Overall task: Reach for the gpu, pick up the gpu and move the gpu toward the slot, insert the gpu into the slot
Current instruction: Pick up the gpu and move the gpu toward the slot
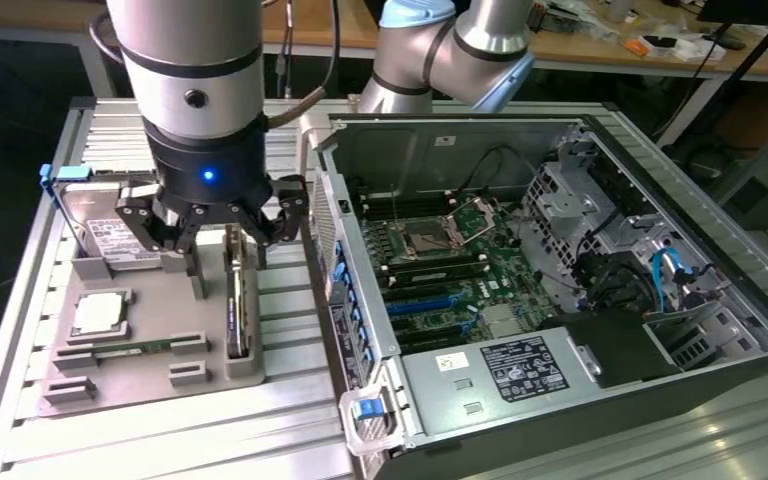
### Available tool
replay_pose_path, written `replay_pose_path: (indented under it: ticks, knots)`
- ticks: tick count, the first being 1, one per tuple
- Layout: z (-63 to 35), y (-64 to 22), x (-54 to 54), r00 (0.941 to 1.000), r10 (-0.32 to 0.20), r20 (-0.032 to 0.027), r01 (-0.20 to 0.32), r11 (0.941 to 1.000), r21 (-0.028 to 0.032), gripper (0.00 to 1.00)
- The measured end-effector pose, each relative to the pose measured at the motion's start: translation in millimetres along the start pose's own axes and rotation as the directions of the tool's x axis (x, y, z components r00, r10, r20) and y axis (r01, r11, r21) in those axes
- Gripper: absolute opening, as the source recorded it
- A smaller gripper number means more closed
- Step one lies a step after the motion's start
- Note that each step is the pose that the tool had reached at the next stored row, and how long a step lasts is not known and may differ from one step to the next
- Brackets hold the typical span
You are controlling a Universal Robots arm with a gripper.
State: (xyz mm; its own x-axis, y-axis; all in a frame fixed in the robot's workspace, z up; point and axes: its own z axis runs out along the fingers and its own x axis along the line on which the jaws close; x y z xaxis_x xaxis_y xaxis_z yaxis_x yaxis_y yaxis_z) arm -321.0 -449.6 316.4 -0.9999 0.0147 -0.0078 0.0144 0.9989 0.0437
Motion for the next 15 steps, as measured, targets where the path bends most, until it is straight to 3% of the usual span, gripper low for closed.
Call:
replay_pose_path:
  ticks: [15]
  knots:
    - [29.7,-1.2,-4.6,1.0000,0.000,0.0001,0.000,1.0000,0.0000,0.66]
